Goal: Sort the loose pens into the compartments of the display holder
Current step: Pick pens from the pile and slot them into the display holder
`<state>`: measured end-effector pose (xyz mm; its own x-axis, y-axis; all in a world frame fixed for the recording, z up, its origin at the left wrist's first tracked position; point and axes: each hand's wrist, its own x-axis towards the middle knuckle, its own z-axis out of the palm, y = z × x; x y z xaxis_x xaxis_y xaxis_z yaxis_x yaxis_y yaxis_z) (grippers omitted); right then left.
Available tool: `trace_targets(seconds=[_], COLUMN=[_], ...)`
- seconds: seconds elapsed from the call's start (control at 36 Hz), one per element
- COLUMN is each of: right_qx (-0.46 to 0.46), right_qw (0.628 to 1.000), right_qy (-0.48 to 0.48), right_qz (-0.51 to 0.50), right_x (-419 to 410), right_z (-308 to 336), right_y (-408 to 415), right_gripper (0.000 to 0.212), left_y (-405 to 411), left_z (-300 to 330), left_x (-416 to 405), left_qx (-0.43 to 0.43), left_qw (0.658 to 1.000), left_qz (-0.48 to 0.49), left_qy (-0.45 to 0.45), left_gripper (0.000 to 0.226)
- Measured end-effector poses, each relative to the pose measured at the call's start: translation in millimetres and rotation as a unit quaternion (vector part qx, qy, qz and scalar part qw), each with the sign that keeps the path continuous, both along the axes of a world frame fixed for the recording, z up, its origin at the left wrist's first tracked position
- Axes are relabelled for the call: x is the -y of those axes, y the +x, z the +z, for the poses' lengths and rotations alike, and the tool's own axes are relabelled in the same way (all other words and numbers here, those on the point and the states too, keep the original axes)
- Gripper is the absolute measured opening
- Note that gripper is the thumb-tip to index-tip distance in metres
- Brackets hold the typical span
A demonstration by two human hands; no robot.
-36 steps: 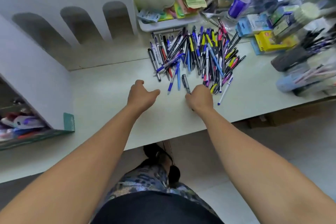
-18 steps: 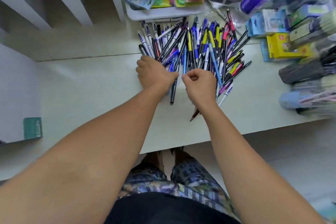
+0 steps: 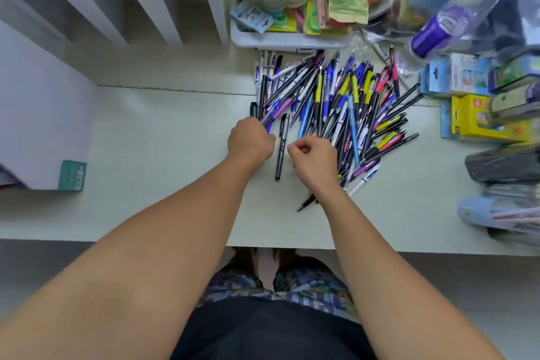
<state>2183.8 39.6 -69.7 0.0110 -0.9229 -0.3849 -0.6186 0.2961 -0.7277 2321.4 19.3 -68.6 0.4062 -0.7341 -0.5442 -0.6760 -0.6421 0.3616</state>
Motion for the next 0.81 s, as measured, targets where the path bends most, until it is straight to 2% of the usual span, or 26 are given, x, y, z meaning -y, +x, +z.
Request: trace_targets(seconds=[0.17,0.31,0.36,0.39,0.47,0.58,0.64,0.69,0.75,0.81], right_qx=[0.005,0.013,0.022,0.027,0.048,0.133,0.210,0.263,0.284,0.294], right_qw=[1.000,0.999,0.999,0.998,0.996,0.982,0.949,0.915,0.904,0.903], right_qy=[0.003,0.011,0.017,0.021,0.046,0.137,0.226,0.290,0.303,0.292], right_qz=[0.024,0.037,0.046,0.048,0.052,-0.001,-0.071,-0.101,-0.100,-0.112], right_x=[-1,1,2,3,3,2,2,3,3,5], right_z=[0,0,2,2,5,13,22,27,27,28], right_y=[-1,3,7,10,18,33,42,50,58,65], right_gripper=[0.014,0.015,0.015,0.014,0.015,0.025,0.029,0.042,0.046,0.039], left_y=[1,12,20,25,41,65,74,78,80,80], left_z=[0,8,14,17,28,36,39,42,46,48], left_x=[-26,-45,-52,-56,-72,-91,-98,-103,-106,-107], left_qx=[0.002,-0.022,-0.069,-0.126,-0.288,-0.349,-0.370,-0.396,-0.422,-0.437], left_qw=[1.000,0.999,0.996,0.989,0.945,0.926,0.917,0.906,0.894,0.887], left_qz=[0.020,0.024,0.035,0.063,0.148,0.126,0.123,0.127,0.122,0.113], left_qy=[-0.007,0.026,0.044,0.047,0.050,0.072,0.082,0.086,0.094,0.099], left_gripper=[0.018,0.022,0.020,0.017,0.009,0.007,0.007,0.007,0.006,0.005])
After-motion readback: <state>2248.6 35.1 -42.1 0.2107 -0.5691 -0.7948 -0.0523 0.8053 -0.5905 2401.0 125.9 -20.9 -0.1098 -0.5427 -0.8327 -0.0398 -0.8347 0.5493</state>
